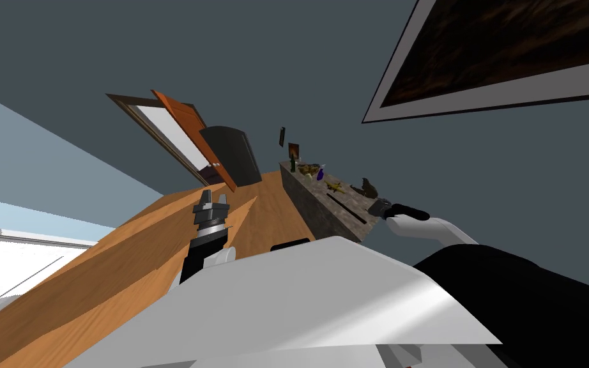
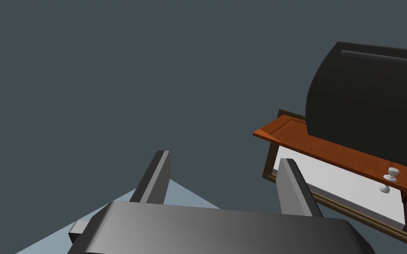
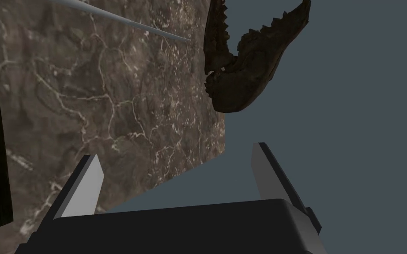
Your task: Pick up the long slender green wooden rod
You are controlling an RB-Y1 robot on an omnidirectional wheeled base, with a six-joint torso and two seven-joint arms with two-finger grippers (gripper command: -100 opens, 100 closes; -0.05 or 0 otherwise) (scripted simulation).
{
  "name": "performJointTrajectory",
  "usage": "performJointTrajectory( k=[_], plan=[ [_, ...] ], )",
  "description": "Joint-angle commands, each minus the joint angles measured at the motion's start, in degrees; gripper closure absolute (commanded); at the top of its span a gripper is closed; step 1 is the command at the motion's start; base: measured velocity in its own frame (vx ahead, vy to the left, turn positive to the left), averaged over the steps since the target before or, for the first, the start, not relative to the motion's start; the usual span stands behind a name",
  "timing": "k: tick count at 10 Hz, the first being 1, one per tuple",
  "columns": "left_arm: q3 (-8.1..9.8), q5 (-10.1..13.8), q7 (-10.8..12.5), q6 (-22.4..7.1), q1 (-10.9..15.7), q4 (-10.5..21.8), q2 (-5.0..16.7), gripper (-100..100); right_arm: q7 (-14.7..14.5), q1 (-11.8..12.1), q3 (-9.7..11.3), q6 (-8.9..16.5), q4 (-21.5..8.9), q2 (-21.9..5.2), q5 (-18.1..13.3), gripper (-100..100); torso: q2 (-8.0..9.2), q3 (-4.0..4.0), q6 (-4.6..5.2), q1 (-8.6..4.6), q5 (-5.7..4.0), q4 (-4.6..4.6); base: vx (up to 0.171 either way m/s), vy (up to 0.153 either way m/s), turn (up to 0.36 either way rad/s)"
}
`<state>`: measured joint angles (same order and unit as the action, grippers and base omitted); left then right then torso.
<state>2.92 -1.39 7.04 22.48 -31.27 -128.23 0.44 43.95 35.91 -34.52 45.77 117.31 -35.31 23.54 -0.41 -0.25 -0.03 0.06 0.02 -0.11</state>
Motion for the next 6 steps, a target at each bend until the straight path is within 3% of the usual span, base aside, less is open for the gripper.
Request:
performJointTrajectory(
  k=[1,2,4,5,6],
  plan=[
    [0.00,0.00,0.00,0.00,0.00,0.00,0.00,0,0.07,0.19,-0.21,1.70,-0.33,-0.30,0.65,-100,0.00,0.00,0.00,0.00,0.00,0.00,0.048,0.012,0.000],
    [0.00,0.00,0.00,0.00,0.01,0.00,0.00,0,0.95,1.01,-0.97,4.16,-0.67,-1.01,3.27,-100,0.14,0.08,0.00,-0.06,-0.01,0.03,0.089,0.009,-0.002],
    [0.00,0.00,0.00,0.00,0.00,0.00,0.00,0,0.95,1.01,-0.97,6.12,-0.67,-1.01,3.27,-100,0.02,0.01,0.00,-0.04,-0.02,0.01,0.078,0.023,-0.002],
    [0.00,0.00,0.00,0.00,0.01,0.00,0.00,0,1.74,1.84,-1.63,8.29,-1.00,-1.69,5.91,-100,0.13,0.07,0.00,-0.05,-0.01,0.03,0.093,0.005,0.002],
    [0.00,0.00,0.00,0.00,0.00,0.00,0.00,0,1.74,1.84,-1.63,9.70,-1.00,-1.69,5.91,-100,0.06,0.04,0.01,-0.10,-0.02,0.02,0.104,0.009,-0.002]
  ],
)
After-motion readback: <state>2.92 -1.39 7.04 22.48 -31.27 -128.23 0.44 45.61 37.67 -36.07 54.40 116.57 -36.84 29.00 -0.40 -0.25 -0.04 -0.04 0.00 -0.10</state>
